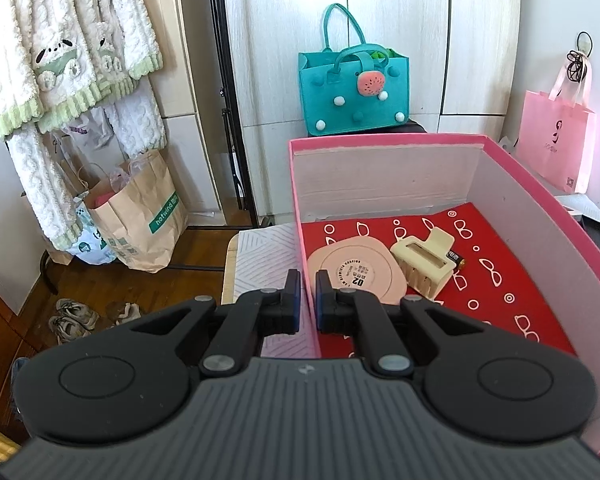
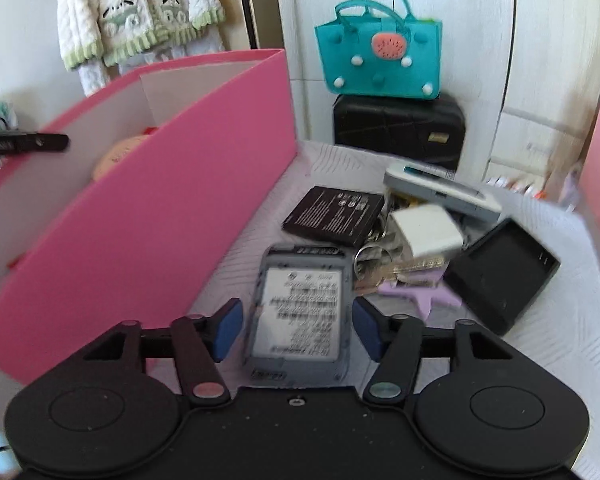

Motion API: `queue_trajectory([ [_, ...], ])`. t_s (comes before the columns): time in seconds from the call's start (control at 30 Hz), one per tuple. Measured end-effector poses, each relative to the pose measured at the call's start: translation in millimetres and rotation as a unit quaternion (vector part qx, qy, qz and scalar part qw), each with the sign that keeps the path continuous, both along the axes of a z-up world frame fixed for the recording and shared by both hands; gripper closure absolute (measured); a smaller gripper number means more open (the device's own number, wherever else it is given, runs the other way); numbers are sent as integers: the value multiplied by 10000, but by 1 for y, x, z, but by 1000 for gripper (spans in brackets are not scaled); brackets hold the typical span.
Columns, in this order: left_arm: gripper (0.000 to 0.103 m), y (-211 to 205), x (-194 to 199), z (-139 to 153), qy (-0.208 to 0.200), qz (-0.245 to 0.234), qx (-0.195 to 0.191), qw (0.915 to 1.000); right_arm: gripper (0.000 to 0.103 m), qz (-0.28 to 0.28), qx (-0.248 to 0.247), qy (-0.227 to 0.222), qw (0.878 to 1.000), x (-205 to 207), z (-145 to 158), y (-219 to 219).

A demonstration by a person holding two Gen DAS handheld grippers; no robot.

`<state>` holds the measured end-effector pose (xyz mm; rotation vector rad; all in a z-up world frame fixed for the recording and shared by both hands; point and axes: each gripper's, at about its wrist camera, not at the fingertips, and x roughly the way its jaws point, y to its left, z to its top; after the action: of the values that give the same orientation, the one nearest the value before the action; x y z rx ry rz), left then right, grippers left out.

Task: Organize rigid objects
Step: 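Grasp the grey phone battery with the right gripper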

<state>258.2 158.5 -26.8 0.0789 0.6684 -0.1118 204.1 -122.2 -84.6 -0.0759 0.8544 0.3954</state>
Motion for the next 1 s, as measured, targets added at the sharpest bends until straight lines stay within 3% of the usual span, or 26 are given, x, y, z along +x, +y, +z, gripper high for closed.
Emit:
queue_trajectory([
  [0.13, 96, -1, 0, 0, 2, 13, 57, 10000, 33, 59, -179, -91, 9998, 1, -7, 7],
  [0.2, 96, -2, 0, 0, 1, 24, 89, 10000, 38, 7, -137, -98, 9999, -1, -6, 5],
  [0.63, 95, -3, -1, -1, 1, 40, 100, 9999, 38, -10, 50, 612, 9981, -41, 6, -18],
  [0.83, 95, -3, 0, 0, 5, 63, 128, 9999, 29, 213, -390, 403, 9982, -44, 1, -1],
  [1.0, 91, -9, 3, -1, 199, 156, 369, 9990, 29, 220, -296, 282, 9989, -37, 0, -8],
])
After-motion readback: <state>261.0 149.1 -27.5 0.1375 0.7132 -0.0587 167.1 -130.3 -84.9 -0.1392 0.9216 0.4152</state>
